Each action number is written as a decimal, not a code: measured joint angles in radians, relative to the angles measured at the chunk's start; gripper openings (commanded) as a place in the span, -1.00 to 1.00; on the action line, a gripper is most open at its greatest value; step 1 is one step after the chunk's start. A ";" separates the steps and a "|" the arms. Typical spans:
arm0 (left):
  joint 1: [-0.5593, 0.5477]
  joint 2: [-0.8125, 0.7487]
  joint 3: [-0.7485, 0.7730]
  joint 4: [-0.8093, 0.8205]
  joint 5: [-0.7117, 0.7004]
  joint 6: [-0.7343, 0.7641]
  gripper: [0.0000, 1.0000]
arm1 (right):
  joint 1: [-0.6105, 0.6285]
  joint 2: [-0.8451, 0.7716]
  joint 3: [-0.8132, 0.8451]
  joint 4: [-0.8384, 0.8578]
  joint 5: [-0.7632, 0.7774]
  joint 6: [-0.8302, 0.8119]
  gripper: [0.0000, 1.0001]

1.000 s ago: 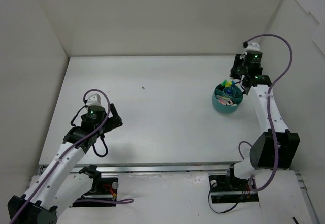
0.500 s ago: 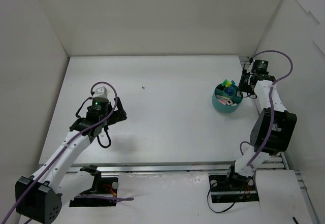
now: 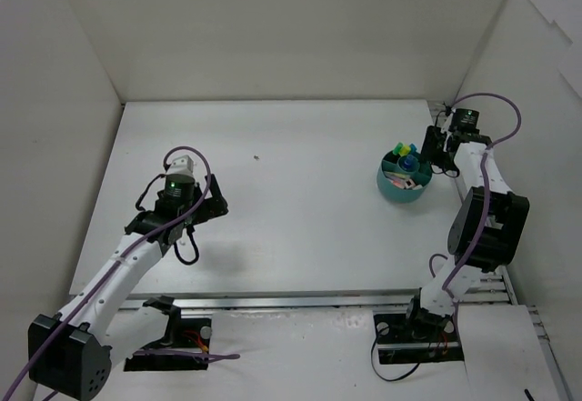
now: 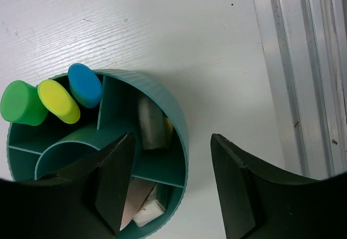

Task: Sort the stationery into containers
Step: Place the stationery in the storage box, then reset both arms

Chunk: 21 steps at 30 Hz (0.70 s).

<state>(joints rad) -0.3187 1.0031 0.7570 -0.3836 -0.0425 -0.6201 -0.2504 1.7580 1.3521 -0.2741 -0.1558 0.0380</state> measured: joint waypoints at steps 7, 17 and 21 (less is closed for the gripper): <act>0.000 -0.009 0.000 0.001 0.018 0.004 0.99 | 0.001 -0.017 0.006 0.000 -0.008 -0.001 0.77; -0.006 -0.124 -0.002 0.003 0.023 0.019 0.99 | 0.002 -0.478 -0.123 0.003 0.106 0.135 0.96; -0.016 -0.216 -0.030 0.000 0.001 0.019 0.99 | 0.002 -0.705 -0.259 -0.002 0.167 0.240 0.96</act>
<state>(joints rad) -0.3351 0.7868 0.7273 -0.3840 -0.0418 -0.6014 -0.2481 1.0527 1.0931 -0.2764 0.0113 0.2775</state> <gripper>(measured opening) 0.996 0.979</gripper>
